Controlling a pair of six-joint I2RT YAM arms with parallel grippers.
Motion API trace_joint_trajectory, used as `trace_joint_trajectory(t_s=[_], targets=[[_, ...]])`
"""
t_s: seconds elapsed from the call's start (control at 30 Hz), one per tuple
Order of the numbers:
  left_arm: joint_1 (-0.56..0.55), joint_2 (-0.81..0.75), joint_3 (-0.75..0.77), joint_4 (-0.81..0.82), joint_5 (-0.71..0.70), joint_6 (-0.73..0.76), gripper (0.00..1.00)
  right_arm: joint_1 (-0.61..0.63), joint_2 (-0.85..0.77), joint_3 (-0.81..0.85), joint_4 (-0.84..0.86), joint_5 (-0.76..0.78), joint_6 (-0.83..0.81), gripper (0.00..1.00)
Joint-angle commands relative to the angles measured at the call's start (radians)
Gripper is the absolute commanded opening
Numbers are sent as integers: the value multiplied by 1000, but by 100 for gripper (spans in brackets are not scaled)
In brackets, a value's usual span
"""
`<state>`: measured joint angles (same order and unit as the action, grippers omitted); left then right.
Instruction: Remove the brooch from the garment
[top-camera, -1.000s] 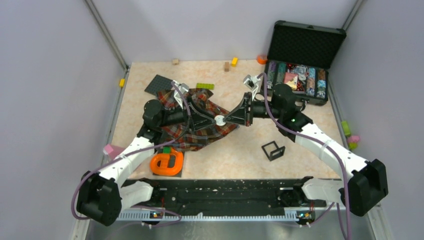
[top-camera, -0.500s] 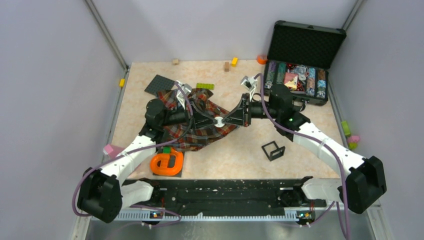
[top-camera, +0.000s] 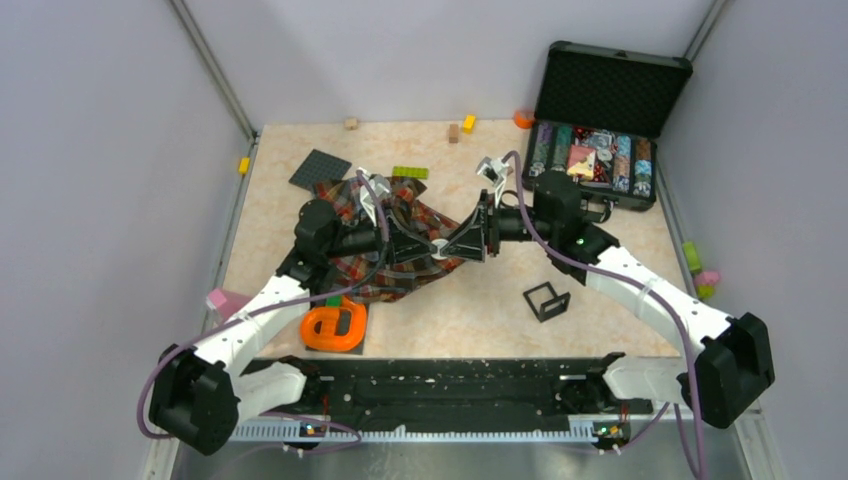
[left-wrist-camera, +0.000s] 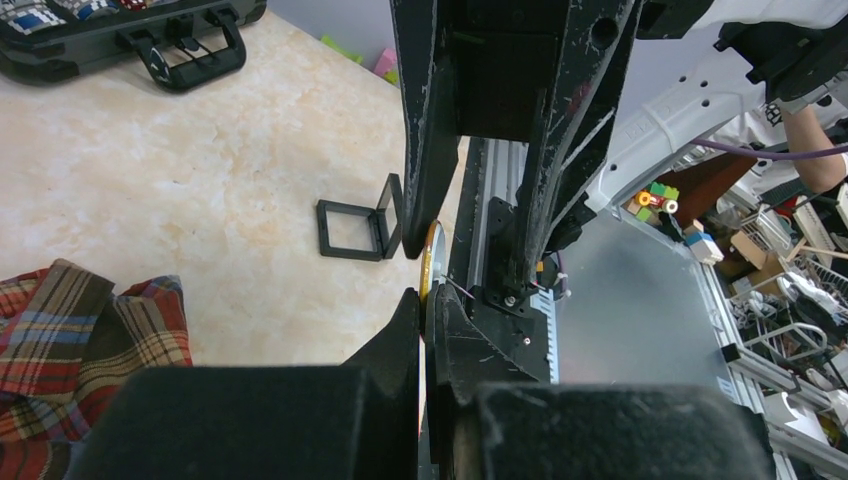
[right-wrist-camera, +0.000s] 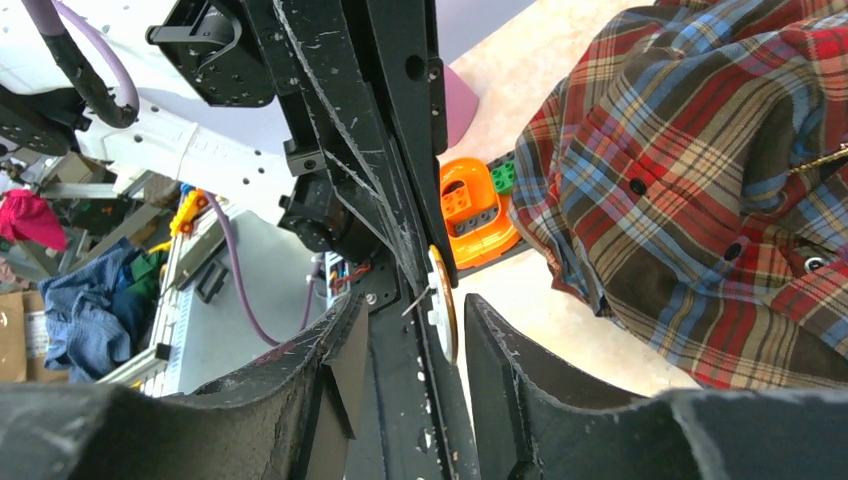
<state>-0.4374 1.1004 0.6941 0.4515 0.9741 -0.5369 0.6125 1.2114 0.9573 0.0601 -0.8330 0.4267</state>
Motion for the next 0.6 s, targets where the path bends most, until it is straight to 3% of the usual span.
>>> trace_joint_trajectory(t_s=[0.0,0.3,0.57], targets=[[-20,-11,58,-34,-25,58,0,27,-25,46,6,18,-21,41],[-27,1,67,-44,-41,66,0,33,-16,52,-14,43,-29,26],[-32,2,67,-44,-45,67,0,41,-9,57,-10,56,-25,27]])
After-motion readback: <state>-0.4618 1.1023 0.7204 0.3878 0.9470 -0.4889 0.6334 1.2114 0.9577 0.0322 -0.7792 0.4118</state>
